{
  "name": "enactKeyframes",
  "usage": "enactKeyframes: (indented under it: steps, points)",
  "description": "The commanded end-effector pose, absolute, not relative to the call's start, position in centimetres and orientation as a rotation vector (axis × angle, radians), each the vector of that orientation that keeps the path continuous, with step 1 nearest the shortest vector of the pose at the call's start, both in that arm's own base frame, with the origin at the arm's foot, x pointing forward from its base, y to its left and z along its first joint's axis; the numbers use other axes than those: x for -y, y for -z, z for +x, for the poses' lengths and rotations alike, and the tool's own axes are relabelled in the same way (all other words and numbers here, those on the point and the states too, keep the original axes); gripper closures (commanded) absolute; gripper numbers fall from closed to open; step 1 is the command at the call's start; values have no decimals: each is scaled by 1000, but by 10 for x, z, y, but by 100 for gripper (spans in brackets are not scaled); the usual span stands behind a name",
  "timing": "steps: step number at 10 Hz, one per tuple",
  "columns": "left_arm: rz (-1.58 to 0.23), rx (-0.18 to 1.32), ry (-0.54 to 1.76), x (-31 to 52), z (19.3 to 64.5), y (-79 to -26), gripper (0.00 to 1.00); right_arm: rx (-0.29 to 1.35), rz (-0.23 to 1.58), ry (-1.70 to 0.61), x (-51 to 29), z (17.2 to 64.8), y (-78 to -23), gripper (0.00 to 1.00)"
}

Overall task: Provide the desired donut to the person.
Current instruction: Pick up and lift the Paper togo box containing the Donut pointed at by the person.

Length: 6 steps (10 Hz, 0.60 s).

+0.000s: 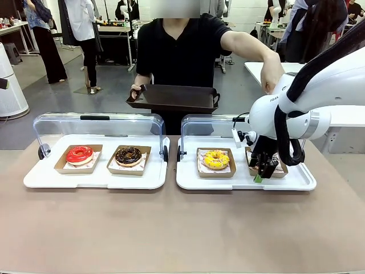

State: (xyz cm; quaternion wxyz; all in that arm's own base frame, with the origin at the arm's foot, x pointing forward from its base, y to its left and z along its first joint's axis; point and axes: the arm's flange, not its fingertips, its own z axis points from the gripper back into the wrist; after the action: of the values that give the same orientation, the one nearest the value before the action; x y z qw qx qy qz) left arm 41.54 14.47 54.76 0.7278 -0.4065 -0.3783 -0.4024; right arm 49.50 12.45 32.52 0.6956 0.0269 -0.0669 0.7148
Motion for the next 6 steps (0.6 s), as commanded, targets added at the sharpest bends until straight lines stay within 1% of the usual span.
enactKeyframes:
  steps: [1, 2, 3, 4, 5, 6]
  points:
    - [-905, 844, 888, -146, 415, -549, 0, 169, 46, -1594, -124, 499, -323, 59]
    - [-905, 844, 888, -146, 415, -549, 0, 168, 44, -1591, -123, 499, -323, 60]
    - [-905, 844, 888, -146, 415, -549, 0, 166, 41, -1591, -123, 498, -324, 78]
    - [-905, 844, 888, -146, 415, -549, 0, 169, 37, -1591, -123, 498, -325, 79]
    - [-905, 844, 888, -146, 415, -549, 0, 172, 34, -1589, -123, 498, -326, 98]
    - [-905, 844, 888, -146, 415, -549, 0, 173, 33, -1586, -122, 498, -326, 99]
